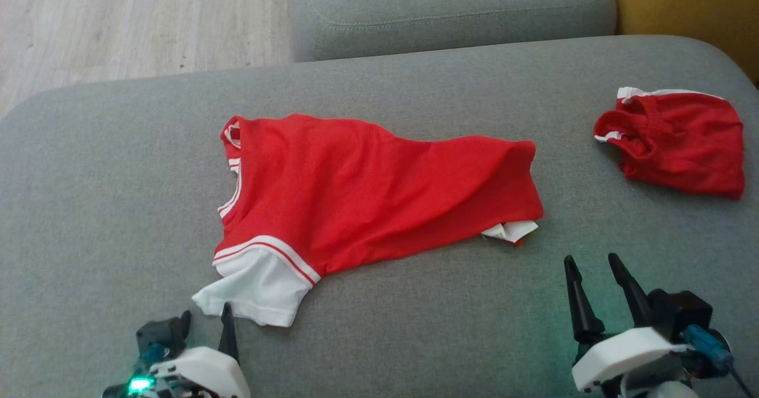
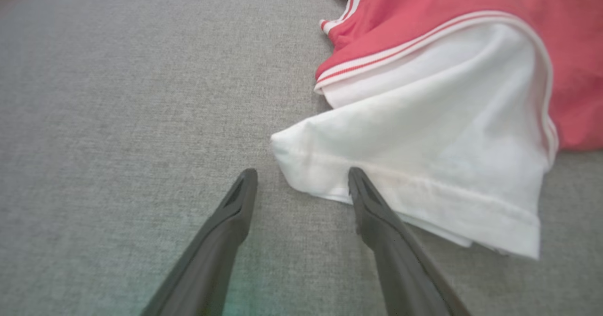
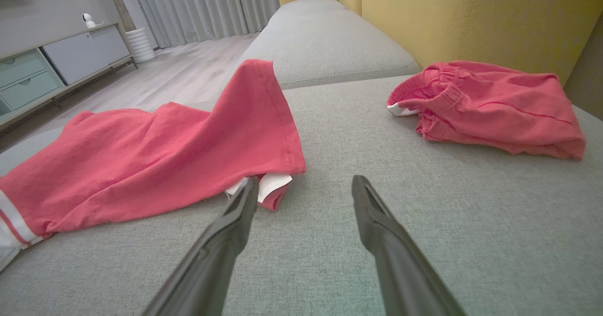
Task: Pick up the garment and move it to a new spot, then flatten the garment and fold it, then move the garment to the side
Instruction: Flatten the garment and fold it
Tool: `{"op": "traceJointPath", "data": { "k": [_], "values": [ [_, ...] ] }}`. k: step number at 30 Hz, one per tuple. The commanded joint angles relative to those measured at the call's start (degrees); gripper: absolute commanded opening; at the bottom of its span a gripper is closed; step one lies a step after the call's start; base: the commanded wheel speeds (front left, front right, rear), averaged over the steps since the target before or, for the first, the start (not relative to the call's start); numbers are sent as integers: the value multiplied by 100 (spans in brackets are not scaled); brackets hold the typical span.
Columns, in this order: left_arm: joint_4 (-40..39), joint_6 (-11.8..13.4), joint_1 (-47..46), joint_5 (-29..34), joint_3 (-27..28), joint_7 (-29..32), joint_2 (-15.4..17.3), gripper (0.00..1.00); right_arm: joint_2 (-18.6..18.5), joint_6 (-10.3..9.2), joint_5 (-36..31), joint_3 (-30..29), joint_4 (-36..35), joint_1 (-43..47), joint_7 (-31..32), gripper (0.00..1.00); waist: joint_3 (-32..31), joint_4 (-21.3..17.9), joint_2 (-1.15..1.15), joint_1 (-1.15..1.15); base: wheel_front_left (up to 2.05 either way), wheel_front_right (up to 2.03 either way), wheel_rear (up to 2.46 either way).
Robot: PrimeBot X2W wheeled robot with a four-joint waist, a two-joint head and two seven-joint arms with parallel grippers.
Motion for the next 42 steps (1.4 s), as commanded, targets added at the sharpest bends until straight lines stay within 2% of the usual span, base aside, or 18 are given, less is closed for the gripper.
{"op": "traceJointPath", "data": {
  "k": [1, 13, 14, 15, 16, 17, 18, 24, 29, 42],
  "values": [
    [-79, -21, -318, -29, 210, -94, 62, 100, -39, 39, -34, 154, -207, -244, -16, 100, -5, -6, 0, 0, 0, 0, 0],
    [502, -353, -633, -44, 19, 2, -125, 100, -39, 39, -77, 230, -253, -242, 61, 100, -20, -58, 0, 0, 0, 0, 0],
    [545, -372, -654, -47, 11, 0, -137, 83, -39, 39, -77, 239, -253, -244, 63, 100, -22, -63, 0, 0, 0, 0, 0],
    [583, -385, -675, -51, 6, -8, -151, 51, -39, 39, -75, 247, -255, -244, 65, 100, -24, -68, 0, 0, 0, 0, 0],
    [617, -397, -694, -53, 1, -19, -164, 45, -39, 39, -75, 250, -259, -243, 66, 100, -25, -70, 0, 0, 0, 0, 0],
    [644, -410, -712, -54, -4, -34, -178, 20, -39, 39, -76, 249, -260, -242, 63, 100, -27, -70, 0, 0, 0, 0, 0],
    [663, -420, -727, -52, -6, -64, -187, 0, -39, 39, -78, 245, -258, -241, 60, 100, -28, -66, 0, 0, 0, 0, 0],
    [655, -394, -755, 3, 30, -305, -195, 0, -39, 39, -92, 199, -209, -268, 72, 100, -46, 34, 0, 0, 0, 0, 0],
    [232, -279, -681, 146, 124, -441, -125, 0, -39, 39, -228, 47, 0, -558, 203, 100, -7, 228, 0, 0, 0, 0, 0],
    [-1853, 190, 41, 730, 263, -474, 119, 0, -39, 39, -338, -607, 1852, -1986, 325, 100, 345, 836, 0, 0, 0, 0, 0]
  ]
}}
